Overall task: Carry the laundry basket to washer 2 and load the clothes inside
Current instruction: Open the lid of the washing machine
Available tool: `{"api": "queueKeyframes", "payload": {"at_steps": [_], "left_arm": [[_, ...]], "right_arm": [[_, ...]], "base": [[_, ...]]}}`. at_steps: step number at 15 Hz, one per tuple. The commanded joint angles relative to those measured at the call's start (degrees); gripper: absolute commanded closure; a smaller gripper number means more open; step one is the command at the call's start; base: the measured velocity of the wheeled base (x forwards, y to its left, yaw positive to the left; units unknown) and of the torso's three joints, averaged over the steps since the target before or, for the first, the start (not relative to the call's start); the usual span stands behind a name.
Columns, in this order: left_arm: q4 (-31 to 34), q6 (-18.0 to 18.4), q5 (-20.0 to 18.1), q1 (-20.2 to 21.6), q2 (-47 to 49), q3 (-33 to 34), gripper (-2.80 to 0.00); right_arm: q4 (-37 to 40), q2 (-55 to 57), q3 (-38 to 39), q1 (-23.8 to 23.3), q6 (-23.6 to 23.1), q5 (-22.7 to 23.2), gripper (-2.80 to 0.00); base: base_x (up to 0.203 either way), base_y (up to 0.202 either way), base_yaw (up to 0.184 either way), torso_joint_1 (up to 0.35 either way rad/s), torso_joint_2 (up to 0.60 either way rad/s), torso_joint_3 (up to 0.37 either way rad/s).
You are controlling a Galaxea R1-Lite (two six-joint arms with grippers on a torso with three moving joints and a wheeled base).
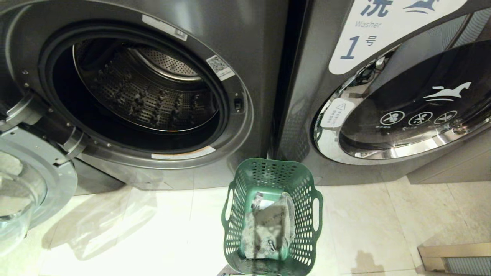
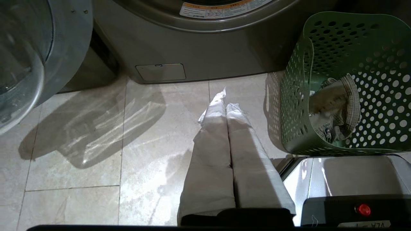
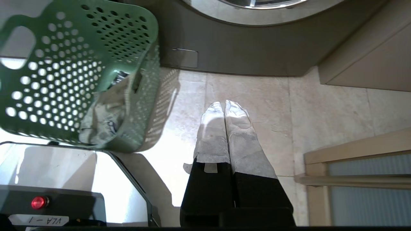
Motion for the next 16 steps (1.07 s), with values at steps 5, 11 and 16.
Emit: {"api": "queueKeyframes", "payload": {"at_steps": [5,11,16], "left_arm": [[0.0,0.1,-0.1,-0.1,0.0,0.1,0.0],[0.0,0.1,0.0,-0.1,0.0,0.1,0.0],[0.0,0.0,0.0,-0.1,0.0,0.1,0.0]], "right_arm": [[0.0,0.0,0.0,0.0,-0.1,0.0,0.0],[0.0,0.0,0.0,0.0,-0.1,0.0,0.0],[0.0,0.0,0.0,0.0,-0.1,0.0,0.0]], "base": [[0.0,0.198,-0.002,0.002,0.0,0.0],[0.0,0.194,-0.002,0.001,0.0,0.003],[0.0,0.196,-0.002,0.002,0.0,0.002]]}}
